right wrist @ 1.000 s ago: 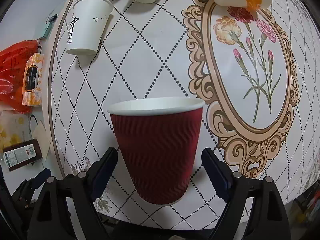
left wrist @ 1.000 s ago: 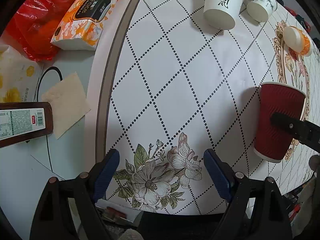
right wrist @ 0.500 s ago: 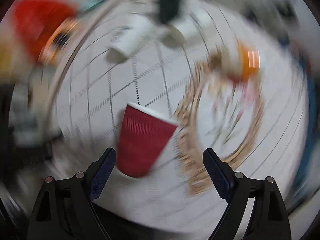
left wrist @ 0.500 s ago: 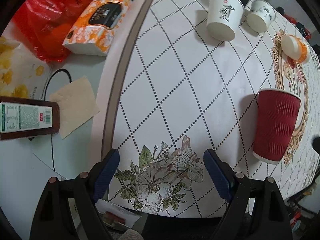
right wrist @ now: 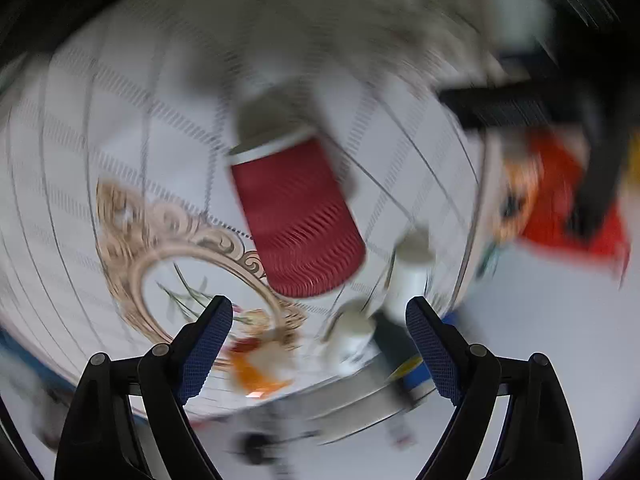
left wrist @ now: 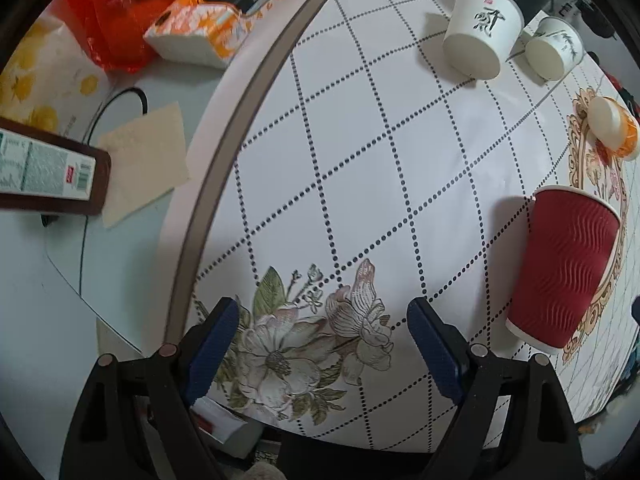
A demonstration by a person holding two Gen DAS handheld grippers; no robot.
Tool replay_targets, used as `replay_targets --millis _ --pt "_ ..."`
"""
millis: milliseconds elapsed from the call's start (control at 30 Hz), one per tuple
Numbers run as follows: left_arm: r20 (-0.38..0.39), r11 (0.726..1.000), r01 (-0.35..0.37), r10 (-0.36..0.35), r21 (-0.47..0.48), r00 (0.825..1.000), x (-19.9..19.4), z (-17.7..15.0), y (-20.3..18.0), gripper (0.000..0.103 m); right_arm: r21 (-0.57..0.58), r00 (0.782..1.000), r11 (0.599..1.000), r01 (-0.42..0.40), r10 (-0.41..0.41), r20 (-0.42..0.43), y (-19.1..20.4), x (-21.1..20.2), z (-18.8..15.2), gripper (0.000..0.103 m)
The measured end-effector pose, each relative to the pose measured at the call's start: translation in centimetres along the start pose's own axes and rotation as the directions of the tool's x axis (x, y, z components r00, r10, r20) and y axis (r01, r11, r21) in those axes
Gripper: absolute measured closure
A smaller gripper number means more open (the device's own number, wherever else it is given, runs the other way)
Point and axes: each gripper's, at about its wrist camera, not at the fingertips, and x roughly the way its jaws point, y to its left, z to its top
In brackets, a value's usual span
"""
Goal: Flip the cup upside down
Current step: 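Roll the right gripper to turn the red cup rim-down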
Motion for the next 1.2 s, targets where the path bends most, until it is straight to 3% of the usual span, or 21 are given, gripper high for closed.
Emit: replay_targets --millis 33,200,467,867,967,1200 --pt "-0.002 1.000 -0.004 0.004 -0.007 1.000 0.2 -0.1 0.0 0.017 -0.082 0.999 0.996 0.033 -0.031 0.018 0.7 0.5 -0.1 0.012" --pt "-0.013 1.000 -0.020 0.020 -0.022 1.000 1.0 -0.7 -0.4 0.016 -0.276 0.995 0.957 0.089 -0.073 0.069 1.6 2.6 -0.2 0.013" --pt "-0.036 0.999 -0.033 0.032 -0.041 0.999 2.6 -1.0 -0.1 0.016 -0.425 0.995 0.902 0.073 -0.034 0.099 3.4 5.1 1.8 0.013" --pt "-0.063 0.997 -0.050 0.046 -0.059 0.997 4.3 -0.2 2.7 0.017 -0.455 0.992 0.889 0.054 0.004 0.124 3.8 8.0 2.9 0.013" --pt "-0.065 0.997 -0.060 0.057 -0.057 0.996 4.6 0.4 2.7 0.017 -0.441 0.992 0.896 0.047 0.011 0.129 4.0 8.4 3.1 0.020" --pt "-0.062 0.996 -0.070 0.067 -0.048 0.996 4.0 0.9 1.9 0.017 -0.392 0.990 0.920 0.028 0.029 0.138 3.8 8.6 3.0 0.022"
